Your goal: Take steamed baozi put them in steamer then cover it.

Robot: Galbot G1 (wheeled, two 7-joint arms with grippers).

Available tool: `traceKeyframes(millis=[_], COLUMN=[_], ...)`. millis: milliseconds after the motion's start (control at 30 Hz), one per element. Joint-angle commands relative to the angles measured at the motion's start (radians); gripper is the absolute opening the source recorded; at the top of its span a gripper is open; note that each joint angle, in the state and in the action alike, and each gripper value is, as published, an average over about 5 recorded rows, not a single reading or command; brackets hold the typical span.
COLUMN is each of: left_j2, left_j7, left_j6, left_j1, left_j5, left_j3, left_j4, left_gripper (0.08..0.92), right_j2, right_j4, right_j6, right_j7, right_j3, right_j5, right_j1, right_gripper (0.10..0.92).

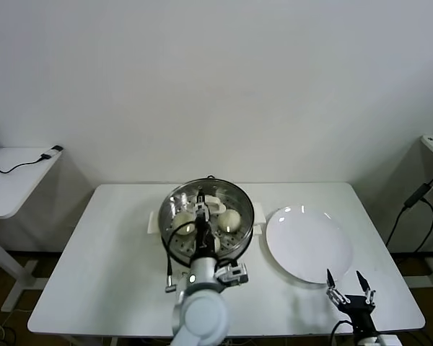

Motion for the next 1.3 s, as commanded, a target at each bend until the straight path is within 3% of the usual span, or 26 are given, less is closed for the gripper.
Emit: traceKeyframes(millis=[33,233,400,533,700,867,1300], left_j2=[0.131,0.169,0.169,0.217,0.267,0.261,0.242], left_j7=[-0.213,-0.363,-0.351,-0.286,-0.231,-0.199,-0.18], left_j6=[-0.145,-0.506,-0.648,-0.758,-0.911,-1.013,-1.041], left_j1=[0.149,0.248,0.298,0.391,0.506,0.508,0.5], left_j5=[-0.527,-1.282,-1.826,-2.038,-2.089,-2.057,-2.014], left_j3=[-0.057,-0.382,-0.775,-0.939,-0.907,-0.849,-0.806], left_j4=[-0.236,-0.264,-0.25,-0.172,-0.044,0.092,0.142], left_gripper=[0.663,0.804,0.822,0.823,0.823,0.823,0.823], right_j2=[-0.006,-0.013,-0.016,-0.015,-0.015,-0.013,0.004], right_j4=[0.012,0.034,0.056,0.042,0.031,0.023,0.003], right_j6=[-0.014,-0.008,0.003,0.023,0.051,0.069,0.071], right_j7=[-0.002,-0.019,-0.04,-0.033,-0.005,0.003,0.026], right_j3=[-0.004,-0.005,-0.003,-0.006,-0.016,-0.022,-0.032], right_j5=[-0.006,-0.02,0.005,0.01,0.015,0.017,0.016], right_j1=[-0.001,0.012,0.021,0.024,0.023,0.027,0.03], right_gripper=[0.823,0.823,0.823,0.823,0.823,0.823,0.823])
